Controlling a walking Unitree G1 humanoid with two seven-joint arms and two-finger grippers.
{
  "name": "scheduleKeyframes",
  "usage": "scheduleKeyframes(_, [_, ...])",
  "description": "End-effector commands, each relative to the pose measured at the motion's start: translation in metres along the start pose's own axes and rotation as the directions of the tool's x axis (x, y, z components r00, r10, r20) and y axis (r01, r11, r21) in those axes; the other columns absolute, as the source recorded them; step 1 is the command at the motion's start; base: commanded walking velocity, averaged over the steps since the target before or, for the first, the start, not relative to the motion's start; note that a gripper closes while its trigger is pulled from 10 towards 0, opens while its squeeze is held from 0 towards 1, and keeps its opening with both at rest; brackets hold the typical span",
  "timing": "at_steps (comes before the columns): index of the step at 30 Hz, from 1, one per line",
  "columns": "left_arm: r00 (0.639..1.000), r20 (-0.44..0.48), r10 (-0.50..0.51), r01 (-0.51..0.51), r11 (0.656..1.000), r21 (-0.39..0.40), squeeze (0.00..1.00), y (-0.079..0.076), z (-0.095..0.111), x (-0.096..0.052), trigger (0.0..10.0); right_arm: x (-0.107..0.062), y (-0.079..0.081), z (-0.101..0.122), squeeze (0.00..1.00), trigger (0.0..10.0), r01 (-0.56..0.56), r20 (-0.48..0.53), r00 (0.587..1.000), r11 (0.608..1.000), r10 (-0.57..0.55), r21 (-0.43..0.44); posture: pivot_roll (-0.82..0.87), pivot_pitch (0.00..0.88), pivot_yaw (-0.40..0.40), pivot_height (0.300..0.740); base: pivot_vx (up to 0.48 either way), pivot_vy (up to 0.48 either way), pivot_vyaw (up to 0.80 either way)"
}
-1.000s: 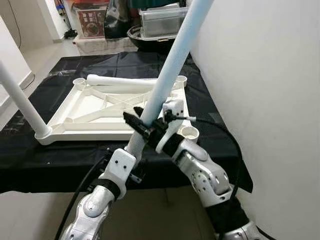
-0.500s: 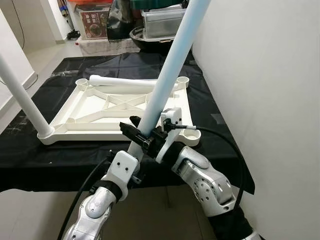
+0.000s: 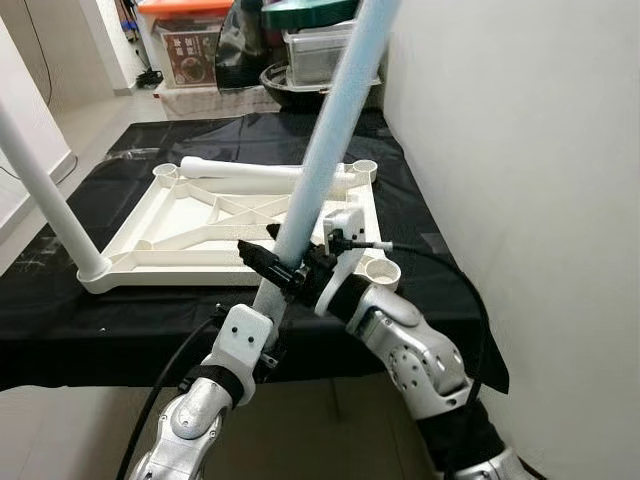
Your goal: Building children table
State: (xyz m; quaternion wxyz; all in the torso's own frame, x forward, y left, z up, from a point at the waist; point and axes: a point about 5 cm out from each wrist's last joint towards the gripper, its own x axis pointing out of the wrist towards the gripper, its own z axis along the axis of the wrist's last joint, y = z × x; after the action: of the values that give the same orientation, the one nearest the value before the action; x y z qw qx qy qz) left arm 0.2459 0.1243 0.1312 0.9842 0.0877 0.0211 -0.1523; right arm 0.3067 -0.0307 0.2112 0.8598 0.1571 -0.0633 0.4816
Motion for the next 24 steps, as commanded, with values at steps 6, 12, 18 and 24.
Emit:
scheduleKeyframes(6, [0.998, -0.011, -0.068, 0.066, 0.993, -0.093, 0.0, 0.004, -0.002, -0.021, 10.0, -0.008, -0.009, 0.006, 0.0, 10.0, -0.171, -0.061, 0.983, 0.985, 0.173, 0.023, -0.02, 0.018, 0.045, 0.74, 0.0, 0.0, 0.0])
scheduleKeyframes(12, [0.989, -0.024, -0.143, 0.138, 0.98, -0.144, 0.0, 0.0, -0.004, -0.03, 10.0, -0.017, -0.006, 0.005, 0.0, 10.0, -0.325, -0.141, 0.935, 0.945, 0.327, 0.038, -0.01, 0.025, 0.042, 0.74, 0.0, 0.0, 0.0])
scheduleKeyframes(18, [0.962, -0.031, -0.273, 0.259, 0.938, -0.229, 0.0, -0.009, -0.005, -0.043, 10.0, -0.025, -0.001, 0.005, 0.0, 10.0, -0.472, -0.208, 0.853, 0.878, 0.478, 0.079, -0.01, 0.025, 0.042, 0.74, 0.0, 0.0, 0.0])
scheduleKeyframes(24, [0.949, -0.026, -0.313, 0.297, 0.923, -0.245, 0.0, -0.013, -0.004, -0.045, 10.0, -0.022, 0.001, 0.007, 0.0, 10.0, -0.492, -0.193, 0.843, 0.865, 0.502, 0.1, -0.01, 0.029, 0.044, 0.74, 0.0, 0.0, 0.0])
